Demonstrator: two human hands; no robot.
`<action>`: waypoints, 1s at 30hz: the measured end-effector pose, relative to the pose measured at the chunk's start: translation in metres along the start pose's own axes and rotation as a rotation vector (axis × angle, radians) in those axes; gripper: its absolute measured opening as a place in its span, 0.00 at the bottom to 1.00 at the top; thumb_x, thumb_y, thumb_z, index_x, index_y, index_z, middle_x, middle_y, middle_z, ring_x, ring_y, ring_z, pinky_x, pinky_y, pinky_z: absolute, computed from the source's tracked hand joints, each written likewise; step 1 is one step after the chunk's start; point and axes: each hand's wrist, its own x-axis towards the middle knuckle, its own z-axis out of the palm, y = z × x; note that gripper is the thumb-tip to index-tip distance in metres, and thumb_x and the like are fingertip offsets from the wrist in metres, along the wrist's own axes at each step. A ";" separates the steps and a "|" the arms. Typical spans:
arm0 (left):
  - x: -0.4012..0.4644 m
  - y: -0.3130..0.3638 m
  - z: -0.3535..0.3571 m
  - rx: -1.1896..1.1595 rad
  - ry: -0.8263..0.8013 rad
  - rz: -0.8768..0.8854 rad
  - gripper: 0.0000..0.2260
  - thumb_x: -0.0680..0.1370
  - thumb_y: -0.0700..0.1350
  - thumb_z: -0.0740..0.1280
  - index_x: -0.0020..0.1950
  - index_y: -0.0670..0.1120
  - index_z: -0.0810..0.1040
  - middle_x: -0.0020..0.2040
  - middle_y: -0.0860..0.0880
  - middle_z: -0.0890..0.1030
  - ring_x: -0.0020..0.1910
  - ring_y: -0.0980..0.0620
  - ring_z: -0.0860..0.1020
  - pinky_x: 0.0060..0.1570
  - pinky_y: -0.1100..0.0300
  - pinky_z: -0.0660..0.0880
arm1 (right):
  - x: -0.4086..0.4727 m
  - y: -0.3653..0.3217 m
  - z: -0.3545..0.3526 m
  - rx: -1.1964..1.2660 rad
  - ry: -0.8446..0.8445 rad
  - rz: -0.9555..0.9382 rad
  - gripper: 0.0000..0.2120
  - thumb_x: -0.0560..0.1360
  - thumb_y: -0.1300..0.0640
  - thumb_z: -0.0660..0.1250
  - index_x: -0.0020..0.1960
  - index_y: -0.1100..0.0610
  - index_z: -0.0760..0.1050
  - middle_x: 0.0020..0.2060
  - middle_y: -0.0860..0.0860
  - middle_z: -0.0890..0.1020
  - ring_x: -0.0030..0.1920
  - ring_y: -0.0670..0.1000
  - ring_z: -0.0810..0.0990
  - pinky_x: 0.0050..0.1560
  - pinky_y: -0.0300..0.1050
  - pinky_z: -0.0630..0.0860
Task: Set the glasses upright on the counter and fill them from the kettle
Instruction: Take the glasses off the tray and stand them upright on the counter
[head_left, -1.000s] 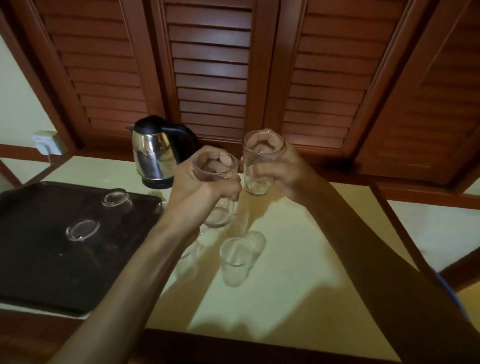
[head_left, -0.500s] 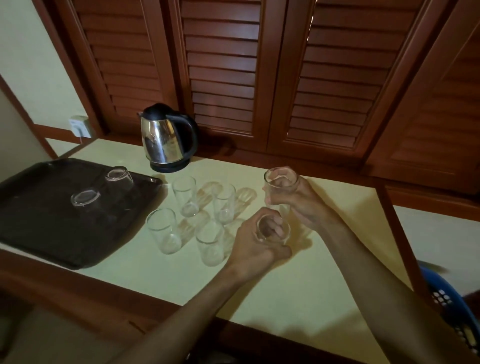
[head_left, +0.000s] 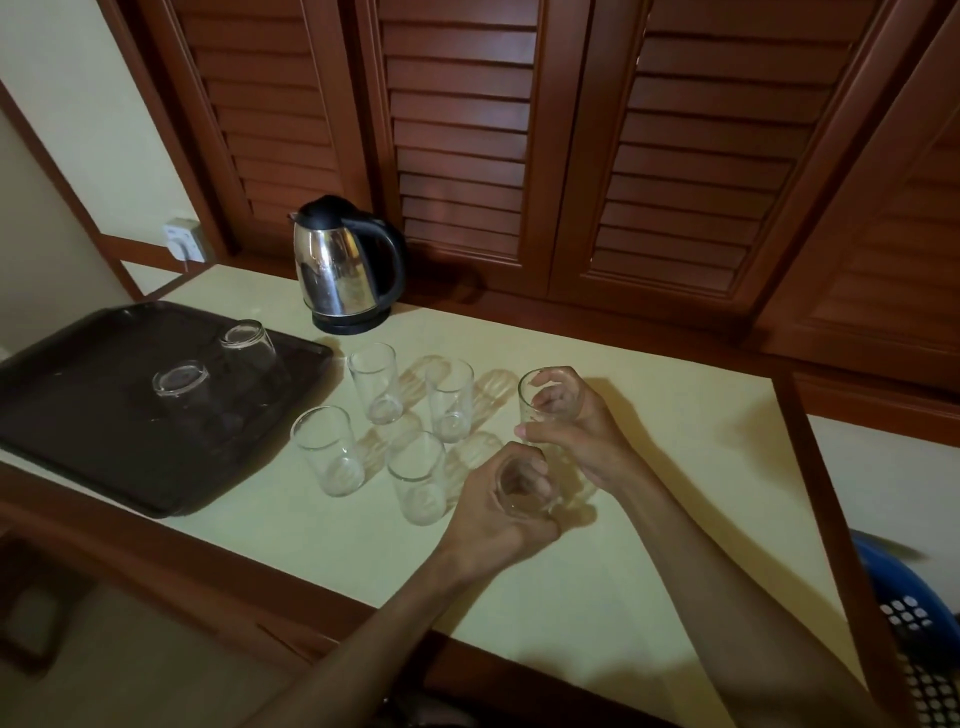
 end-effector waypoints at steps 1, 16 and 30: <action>0.000 0.000 0.000 0.007 0.006 0.000 0.22 0.60 0.40 0.74 0.51 0.35 0.76 0.40 0.41 0.81 0.41 0.50 0.79 0.48 0.59 0.77 | 0.001 0.001 0.001 -0.013 -0.002 -0.003 0.27 0.60 0.63 0.82 0.54 0.50 0.77 0.49 0.55 0.76 0.50 0.50 0.77 0.48 0.44 0.77; 0.003 -0.003 -0.015 0.131 -0.062 -0.050 0.19 0.65 0.27 0.75 0.53 0.38 0.77 0.47 0.39 0.83 0.48 0.43 0.83 0.54 0.45 0.79 | 0.008 0.015 0.011 -0.070 -0.008 -0.006 0.30 0.60 0.59 0.86 0.58 0.57 0.77 0.52 0.42 0.82 0.50 0.43 0.81 0.52 0.47 0.79; -0.002 0.009 -0.021 0.088 -0.080 -0.066 0.29 0.65 0.36 0.83 0.62 0.45 0.75 0.56 0.44 0.82 0.57 0.46 0.81 0.60 0.55 0.77 | -0.001 -0.015 -0.010 -0.006 -0.088 0.068 0.44 0.60 0.55 0.86 0.72 0.46 0.69 0.63 0.58 0.79 0.68 0.52 0.77 0.66 0.48 0.75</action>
